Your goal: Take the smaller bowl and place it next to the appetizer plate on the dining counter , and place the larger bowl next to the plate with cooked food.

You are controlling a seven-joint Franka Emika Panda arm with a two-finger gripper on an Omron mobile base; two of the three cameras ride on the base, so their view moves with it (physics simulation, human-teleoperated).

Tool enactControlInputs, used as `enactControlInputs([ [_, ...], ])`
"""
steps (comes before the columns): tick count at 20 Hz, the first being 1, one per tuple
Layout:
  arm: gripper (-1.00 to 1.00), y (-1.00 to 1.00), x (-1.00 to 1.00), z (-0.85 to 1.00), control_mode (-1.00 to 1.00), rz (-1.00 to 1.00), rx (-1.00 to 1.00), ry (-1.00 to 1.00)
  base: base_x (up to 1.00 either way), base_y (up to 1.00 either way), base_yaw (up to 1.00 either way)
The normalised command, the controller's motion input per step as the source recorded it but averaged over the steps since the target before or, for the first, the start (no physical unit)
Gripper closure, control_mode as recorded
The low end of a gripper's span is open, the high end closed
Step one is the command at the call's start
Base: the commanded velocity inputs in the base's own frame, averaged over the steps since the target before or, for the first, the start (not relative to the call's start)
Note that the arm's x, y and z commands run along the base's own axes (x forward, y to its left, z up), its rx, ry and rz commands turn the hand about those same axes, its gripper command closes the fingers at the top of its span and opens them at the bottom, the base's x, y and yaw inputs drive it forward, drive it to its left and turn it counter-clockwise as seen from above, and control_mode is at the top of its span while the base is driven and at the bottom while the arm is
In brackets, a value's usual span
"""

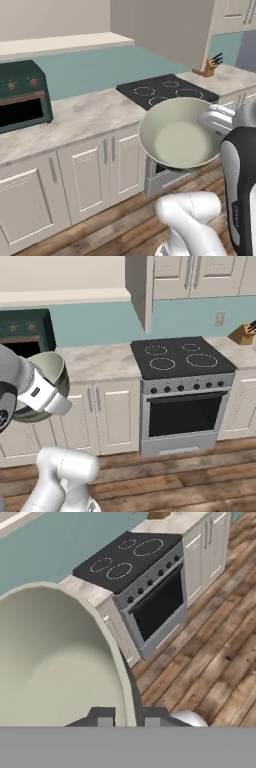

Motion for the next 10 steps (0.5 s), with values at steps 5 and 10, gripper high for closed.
enactControlInputs([
  [5, 1.00, 0.00, 0.00, 0.00, 1.00, 0.00, 0.00, 0.00, -0.03, 0.08, -0.53],
  [10, 1.00, 0.00, 0.00, 0.00, 1.00, 0.00, 0.00, 0.00, -0.37, 0.13, -0.49],
])
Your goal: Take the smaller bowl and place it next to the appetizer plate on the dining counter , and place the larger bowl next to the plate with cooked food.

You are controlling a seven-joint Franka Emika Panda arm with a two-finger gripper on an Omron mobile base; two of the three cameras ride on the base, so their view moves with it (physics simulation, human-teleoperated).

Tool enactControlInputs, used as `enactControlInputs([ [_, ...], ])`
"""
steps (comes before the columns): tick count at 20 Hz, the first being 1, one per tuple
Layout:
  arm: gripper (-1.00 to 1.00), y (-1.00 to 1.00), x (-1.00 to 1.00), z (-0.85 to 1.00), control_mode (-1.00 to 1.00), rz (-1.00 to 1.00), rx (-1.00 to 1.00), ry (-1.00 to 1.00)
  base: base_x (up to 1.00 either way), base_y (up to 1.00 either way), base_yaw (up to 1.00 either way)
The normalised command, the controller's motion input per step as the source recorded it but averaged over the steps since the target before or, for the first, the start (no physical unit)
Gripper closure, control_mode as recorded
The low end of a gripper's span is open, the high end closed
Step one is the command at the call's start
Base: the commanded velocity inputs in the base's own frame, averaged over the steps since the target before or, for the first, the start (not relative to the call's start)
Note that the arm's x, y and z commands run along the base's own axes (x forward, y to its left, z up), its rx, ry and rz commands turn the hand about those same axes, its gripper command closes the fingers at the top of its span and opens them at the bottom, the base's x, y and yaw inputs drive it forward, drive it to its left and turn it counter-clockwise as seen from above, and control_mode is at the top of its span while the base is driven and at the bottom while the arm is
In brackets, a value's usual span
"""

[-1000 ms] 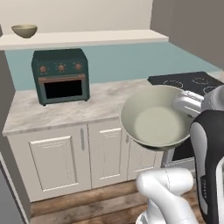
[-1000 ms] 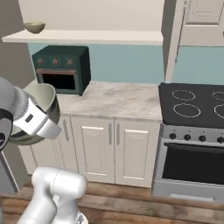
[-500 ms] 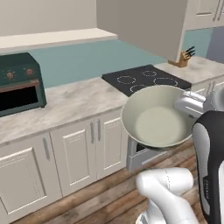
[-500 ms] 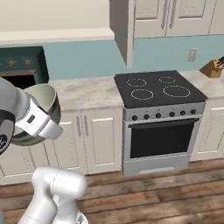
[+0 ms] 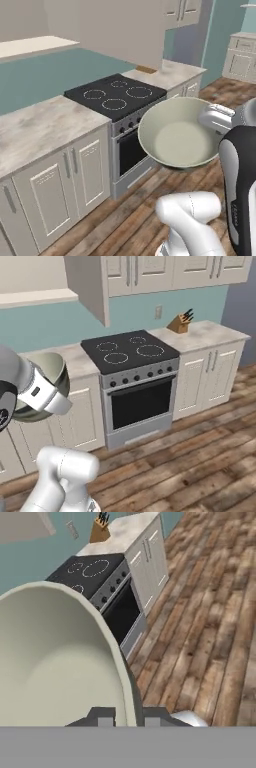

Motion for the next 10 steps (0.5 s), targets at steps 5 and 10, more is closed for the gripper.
enactControlInputs([
  [5, 1.00, 0.00, 0.00, 0.00, 1.00, 0.00, 0.00, 0.00, -0.49, 0.10, -0.49],
  [10, 1.00, 0.00, 0.00, 0.00, 1.00, 0.00, 0.00, 0.00, -0.63, 0.05, -0.52],
])
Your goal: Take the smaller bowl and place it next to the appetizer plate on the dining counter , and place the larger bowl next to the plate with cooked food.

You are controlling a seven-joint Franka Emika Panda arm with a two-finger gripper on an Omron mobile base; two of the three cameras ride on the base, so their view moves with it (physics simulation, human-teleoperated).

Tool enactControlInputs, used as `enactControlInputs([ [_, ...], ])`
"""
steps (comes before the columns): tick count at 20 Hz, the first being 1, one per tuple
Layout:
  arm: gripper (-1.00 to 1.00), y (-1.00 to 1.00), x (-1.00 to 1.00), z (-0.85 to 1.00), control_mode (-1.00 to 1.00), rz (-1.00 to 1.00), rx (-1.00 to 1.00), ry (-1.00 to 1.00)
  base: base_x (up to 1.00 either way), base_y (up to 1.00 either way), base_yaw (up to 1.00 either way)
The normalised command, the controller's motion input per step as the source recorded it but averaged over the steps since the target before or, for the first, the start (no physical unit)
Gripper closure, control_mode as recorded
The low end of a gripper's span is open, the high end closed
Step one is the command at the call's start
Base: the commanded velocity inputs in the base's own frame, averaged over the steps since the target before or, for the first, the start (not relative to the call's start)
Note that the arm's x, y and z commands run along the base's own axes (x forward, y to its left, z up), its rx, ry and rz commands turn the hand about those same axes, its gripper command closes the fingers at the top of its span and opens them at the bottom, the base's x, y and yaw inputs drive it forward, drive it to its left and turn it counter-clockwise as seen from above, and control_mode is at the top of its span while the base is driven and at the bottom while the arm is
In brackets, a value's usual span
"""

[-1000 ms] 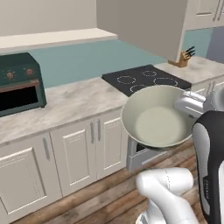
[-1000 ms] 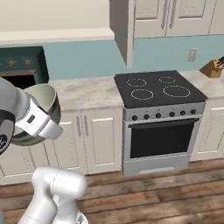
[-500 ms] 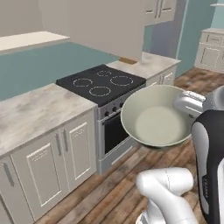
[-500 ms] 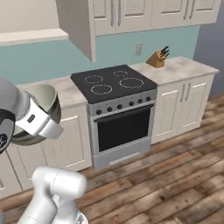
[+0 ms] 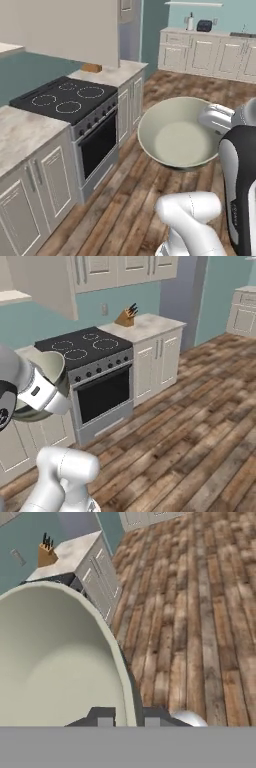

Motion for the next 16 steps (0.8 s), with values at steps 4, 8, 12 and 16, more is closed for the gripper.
enactControlInputs([
  [4, 1.00, 0.00, 0.00, 0.00, 1.00, 0.00, 0.00, 0.00, -0.36, 0.00, -0.53],
  [8, 1.00, 0.00, 0.00, 0.00, 1.00, 0.00, 0.00, 0.00, -0.03, -0.02, -0.48],
  [12, 1.00, 0.00, 0.00, 0.00, 1.00, 0.00, 0.00, 0.00, -0.04, -0.01, -0.43],
  [16, 1.00, 0.00, 0.00, 0.00, 1.00, 0.00, 0.00, 0.00, -0.30, 0.00, -0.39],
])
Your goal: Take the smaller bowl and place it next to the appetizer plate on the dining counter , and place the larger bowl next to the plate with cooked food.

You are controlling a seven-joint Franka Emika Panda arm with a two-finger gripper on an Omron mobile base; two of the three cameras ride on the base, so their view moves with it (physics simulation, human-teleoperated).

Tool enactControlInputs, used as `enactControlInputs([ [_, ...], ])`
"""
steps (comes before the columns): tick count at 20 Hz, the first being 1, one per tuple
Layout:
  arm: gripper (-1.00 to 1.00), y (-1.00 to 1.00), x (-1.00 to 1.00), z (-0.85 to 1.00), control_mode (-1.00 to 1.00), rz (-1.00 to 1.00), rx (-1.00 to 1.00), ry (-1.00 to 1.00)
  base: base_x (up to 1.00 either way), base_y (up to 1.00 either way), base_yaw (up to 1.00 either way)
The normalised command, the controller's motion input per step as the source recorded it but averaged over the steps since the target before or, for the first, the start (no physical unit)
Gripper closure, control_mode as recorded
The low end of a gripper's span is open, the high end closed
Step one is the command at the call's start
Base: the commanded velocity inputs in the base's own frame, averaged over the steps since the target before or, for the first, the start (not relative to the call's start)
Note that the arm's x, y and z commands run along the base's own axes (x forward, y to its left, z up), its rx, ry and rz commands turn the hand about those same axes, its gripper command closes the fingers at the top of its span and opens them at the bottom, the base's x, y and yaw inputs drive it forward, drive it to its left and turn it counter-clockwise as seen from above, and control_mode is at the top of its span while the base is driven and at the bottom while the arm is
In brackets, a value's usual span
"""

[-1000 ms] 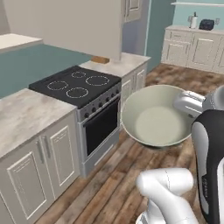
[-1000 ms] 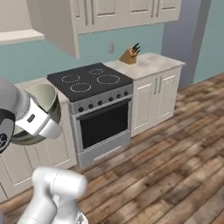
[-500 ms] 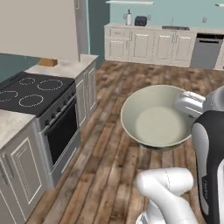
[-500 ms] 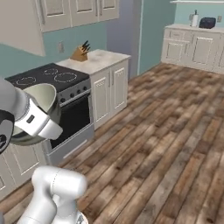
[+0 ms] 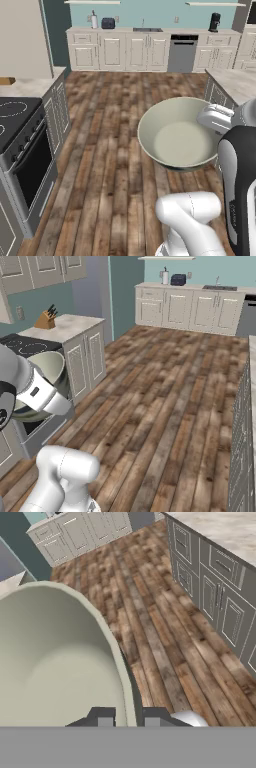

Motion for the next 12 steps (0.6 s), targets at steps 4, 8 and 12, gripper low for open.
enactControlInputs([
  [4, 1.00, 0.00, 0.00, 0.00, 1.00, 0.00, 0.00, 0.00, -0.52, 0.05, -0.33],
  [8, 1.00, 0.00, 0.00, 0.00, 1.00, 0.00, 0.00, 0.00, -0.67, 0.14, -0.27],
  [12, 1.00, 0.00, 0.00, 0.00, 1.00, 0.00, 0.00, 0.00, -0.76, 0.19, -0.24],
])
